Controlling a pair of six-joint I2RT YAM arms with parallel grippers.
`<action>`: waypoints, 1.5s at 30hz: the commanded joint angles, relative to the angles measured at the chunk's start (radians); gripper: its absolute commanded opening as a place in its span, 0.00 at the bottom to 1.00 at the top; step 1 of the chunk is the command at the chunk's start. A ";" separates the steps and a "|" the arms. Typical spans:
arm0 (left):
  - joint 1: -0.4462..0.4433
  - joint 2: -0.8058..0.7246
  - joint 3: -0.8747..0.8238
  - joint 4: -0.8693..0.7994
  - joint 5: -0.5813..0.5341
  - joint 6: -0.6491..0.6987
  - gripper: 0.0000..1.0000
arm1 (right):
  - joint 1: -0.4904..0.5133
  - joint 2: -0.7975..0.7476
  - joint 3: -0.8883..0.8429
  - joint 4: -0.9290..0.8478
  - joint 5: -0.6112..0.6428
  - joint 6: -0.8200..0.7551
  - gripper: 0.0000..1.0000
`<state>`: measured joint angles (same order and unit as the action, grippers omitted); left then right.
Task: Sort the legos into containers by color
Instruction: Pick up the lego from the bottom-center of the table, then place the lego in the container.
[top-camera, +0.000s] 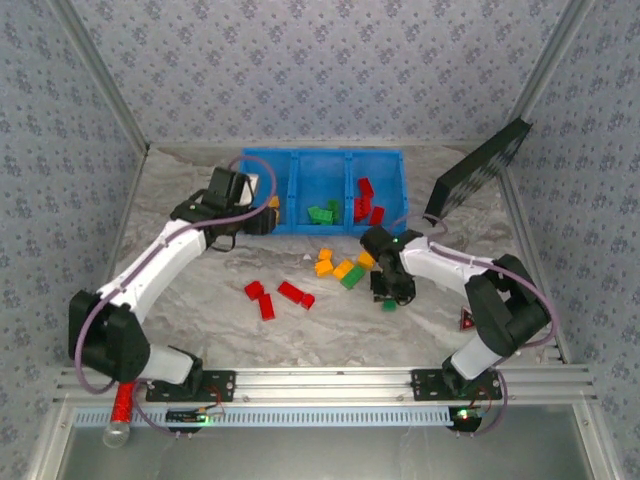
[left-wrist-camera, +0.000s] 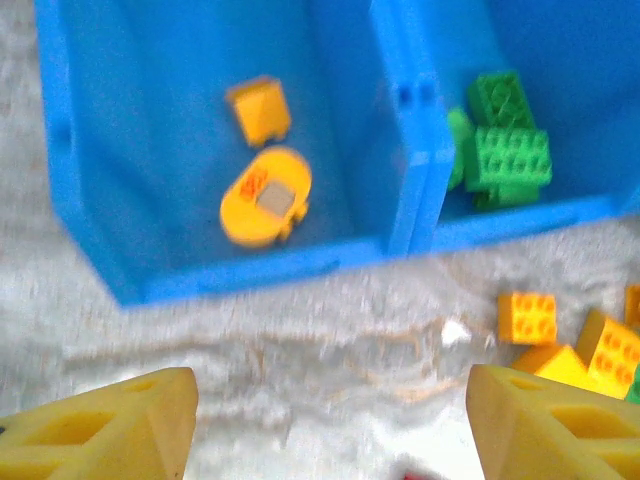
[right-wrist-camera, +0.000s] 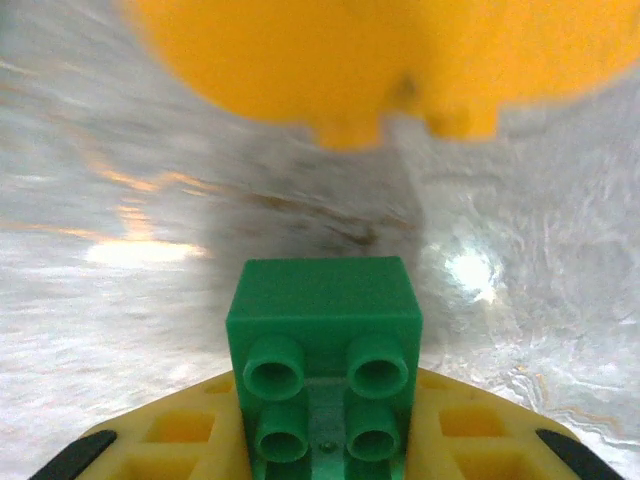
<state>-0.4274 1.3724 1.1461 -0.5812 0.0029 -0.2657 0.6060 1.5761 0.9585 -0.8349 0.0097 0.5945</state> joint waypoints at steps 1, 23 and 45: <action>-0.017 -0.106 -0.072 -0.092 -0.041 -0.093 0.72 | 0.005 -0.048 0.201 -0.113 0.060 -0.174 0.28; -0.035 -0.381 -0.260 -0.168 0.008 -0.322 0.76 | 0.045 0.620 1.179 -0.067 0.161 -0.609 0.27; -0.258 -0.077 -0.165 0.024 -0.061 -0.139 0.77 | 0.034 0.704 1.232 -0.072 0.141 -0.624 0.53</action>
<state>-0.6682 1.2537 0.9218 -0.6296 -0.0410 -0.4992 0.6479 2.3222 2.1536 -0.8768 0.1600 -0.0200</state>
